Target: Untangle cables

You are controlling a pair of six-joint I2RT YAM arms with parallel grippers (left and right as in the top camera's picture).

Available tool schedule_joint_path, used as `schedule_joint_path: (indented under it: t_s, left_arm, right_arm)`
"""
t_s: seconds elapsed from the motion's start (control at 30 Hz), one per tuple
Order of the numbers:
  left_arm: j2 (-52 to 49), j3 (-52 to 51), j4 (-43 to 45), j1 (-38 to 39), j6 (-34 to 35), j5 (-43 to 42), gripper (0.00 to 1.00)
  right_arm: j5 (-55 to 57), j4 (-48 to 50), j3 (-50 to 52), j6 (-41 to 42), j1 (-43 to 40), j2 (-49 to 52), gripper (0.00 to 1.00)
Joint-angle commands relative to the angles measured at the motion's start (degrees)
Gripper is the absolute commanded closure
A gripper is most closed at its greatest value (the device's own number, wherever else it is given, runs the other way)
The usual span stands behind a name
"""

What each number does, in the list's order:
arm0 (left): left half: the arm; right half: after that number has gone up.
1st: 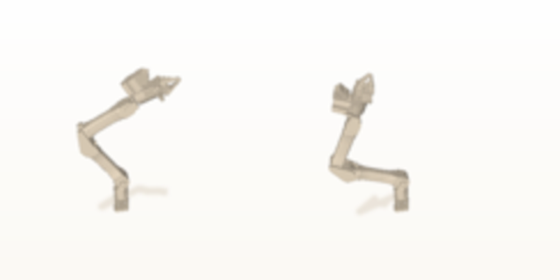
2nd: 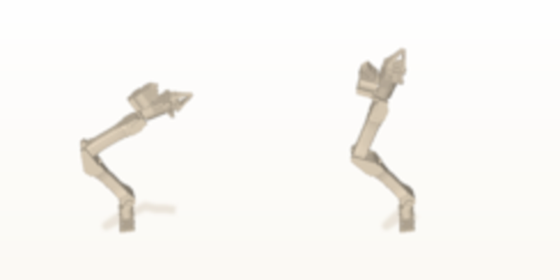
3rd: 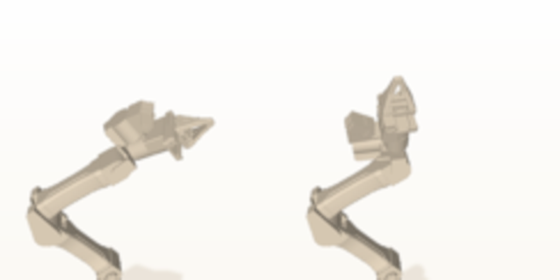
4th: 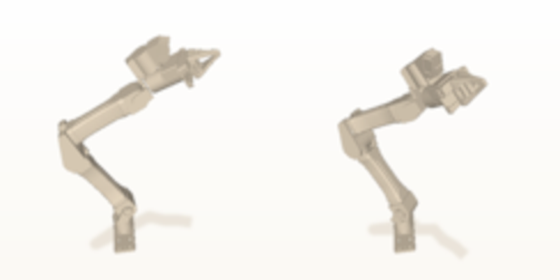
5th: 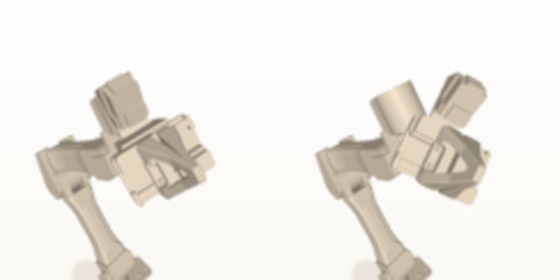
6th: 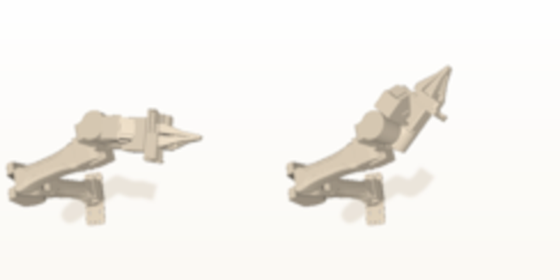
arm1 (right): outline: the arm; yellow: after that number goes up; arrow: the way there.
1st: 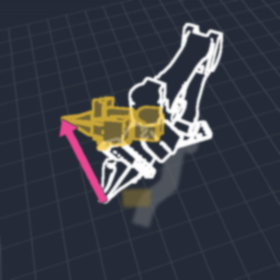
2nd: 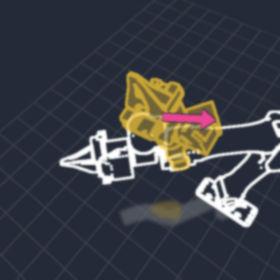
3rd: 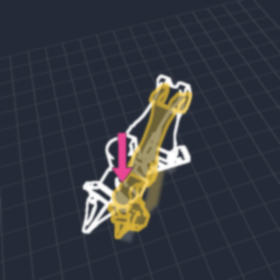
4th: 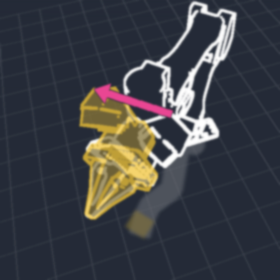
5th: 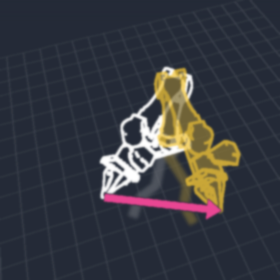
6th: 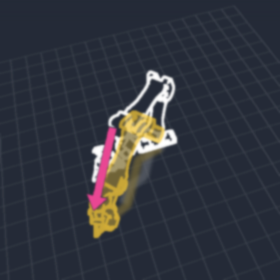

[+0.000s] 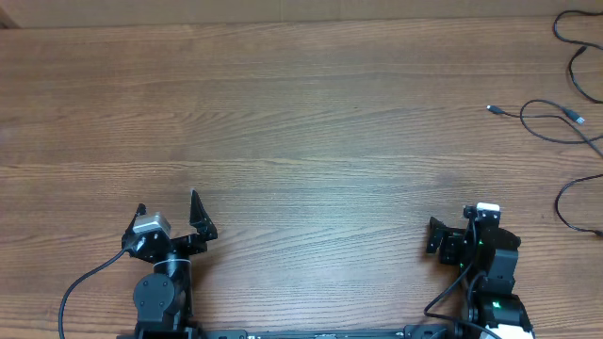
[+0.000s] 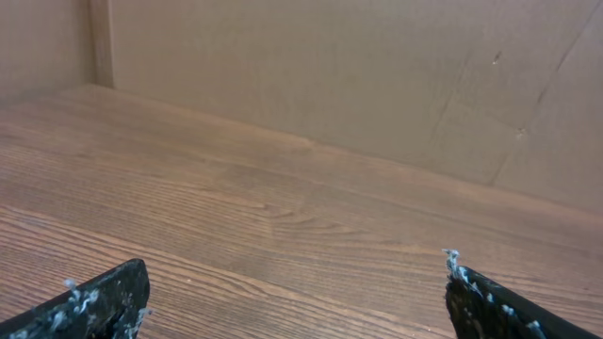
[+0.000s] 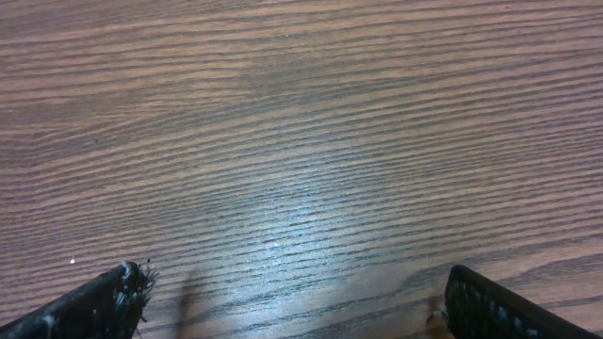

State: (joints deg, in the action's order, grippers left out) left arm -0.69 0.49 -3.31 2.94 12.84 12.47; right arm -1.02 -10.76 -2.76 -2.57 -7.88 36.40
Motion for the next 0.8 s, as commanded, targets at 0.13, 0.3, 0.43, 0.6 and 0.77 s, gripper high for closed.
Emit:
schedule_joint_path:
  t_s: [0.13,0.3,0.43,0.6,0.77]
  left_arm:
    - [0.4,-0.2,0.0,-0.4,-1.7,-0.4,0.0]
    - [0.4,-0.2,0.0,-0.4,-1.7,-0.4,0.0]
    - [0.4,-0.2,0.0,-0.4,-1.7,-0.4,0.0]
    - [0.4,-0.2,0.0,-0.4,-1.7,-0.4,0.0]
    - [0.4,-0.2,0.0,-0.4,-1.7,-0.4,0.0]
  right_arm:
    - [-0.1,0.1,-0.3,0.3,0.0,-13.9,0.0]
    - [-6.7,0.4,-0.3,6.1,1.5,-26.9,0.0]
    - [-7.0,0.5,-0.3,7.5,3.1,-32.9,0.0]
    - [-6.8,0.4,-0.3,7.5,4.9,-36.3,0.0]
    - [-6.8,0.5,-0.3,7.5,8.0,-36.3,0.0]
